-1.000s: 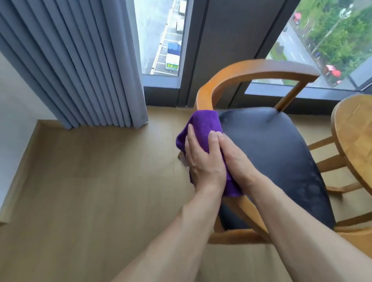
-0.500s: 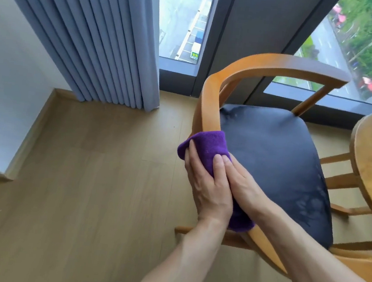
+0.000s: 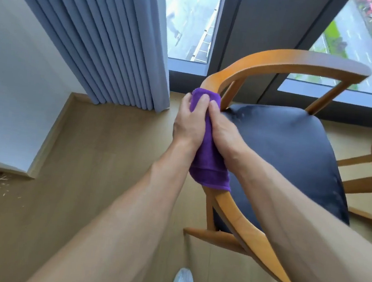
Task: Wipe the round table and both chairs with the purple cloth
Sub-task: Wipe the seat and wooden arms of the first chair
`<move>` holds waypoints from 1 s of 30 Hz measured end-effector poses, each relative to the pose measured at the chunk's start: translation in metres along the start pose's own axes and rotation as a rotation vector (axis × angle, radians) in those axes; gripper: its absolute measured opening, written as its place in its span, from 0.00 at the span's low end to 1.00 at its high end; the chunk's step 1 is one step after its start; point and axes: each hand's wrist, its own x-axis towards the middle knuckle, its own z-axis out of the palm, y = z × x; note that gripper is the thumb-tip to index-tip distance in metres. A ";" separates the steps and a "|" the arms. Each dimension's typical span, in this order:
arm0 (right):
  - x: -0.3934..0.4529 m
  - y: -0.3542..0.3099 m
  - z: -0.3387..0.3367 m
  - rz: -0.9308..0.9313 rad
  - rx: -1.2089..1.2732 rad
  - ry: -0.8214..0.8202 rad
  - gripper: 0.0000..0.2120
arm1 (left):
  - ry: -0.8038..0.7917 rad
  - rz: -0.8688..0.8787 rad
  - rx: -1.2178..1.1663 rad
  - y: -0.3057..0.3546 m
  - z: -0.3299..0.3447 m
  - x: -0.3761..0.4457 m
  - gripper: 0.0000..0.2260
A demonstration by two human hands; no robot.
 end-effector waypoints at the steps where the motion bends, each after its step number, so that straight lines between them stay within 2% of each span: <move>1: -0.009 0.003 0.000 -0.025 -0.024 -0.007 0.28 | 0.028 0.009 -0.016 -0.004 0.000 -0.008 0.23; 6: -0.060 0.028 -0.010 -0.061 -0.140 -0.074 0.25 | 0.134 0.013 -0.018 -0.037 0.006 -0.061 0.31; 8: -0.081 0.044 -0.019 -0.040 -0.205 -0.143 0.25 | 0.183 -0.030 -0.036 -0.051 0.015 -0.091 0.32; 11: -0.111 0.066 -0.043 0.052 -0.438 -0.225 0.26 | 0.206 -0.188 -0.078 -0.071 0.031 -0.139 0.30; 14: -0.141 0.078 -0.076 0.139 -0.751 -0.246 0.30 | 0.085 -0.420 -0.174 -0.094 0.050 -0.185 0.45; 16: -0.159 0.086 -0.094 0.140 -0.927 -0.196 0.30 | -0.028 -0.462 -0.088 -0.100 0.056 -0.208 0.55; 20: -0.173 0.111 -0.102 -0.029 -1.184 0.007 0.30 | -0.190 -0.403 0.199 -0.098 0.043 -0.212 0.39; 22: -0.176 0.124 -0.099 -0.105 -1.137 0.142 0.34 | -0.332 -0.395 0.361 -0.092 0.026 -0.205 0.41; 24: -0.179 0.135 -0.094 -0.184 -0.998 0.297 0.37 | -0.485 -0.327 0.567 -0.074 0.011 -0.196 0.32; 26: -0.182 0.144 -0.088 -0.238 -0.888 0.438 0.33 | -0.589 -0.236 0.806 -0.054 0.001 -0.184 0.26; 27: -0.182 0.147 -0.087 -0.243 -0.847 0.487 0.29 | -0.611 -0.121 0.942 -0.041 -0.002 -0.180 0.26; 29: -0.181 0.148 -0.084 -0.241 -0.724 0.549 0.20 | -0.575 0.276 1.215 -0.024 0.003 -0.177 0.24; 30: -0.182 0.146 -0.084 -0.246 -0.658 0.588 0.17 | -0.537 0.476 1.268 -0.017 0.009 -0.178 0.22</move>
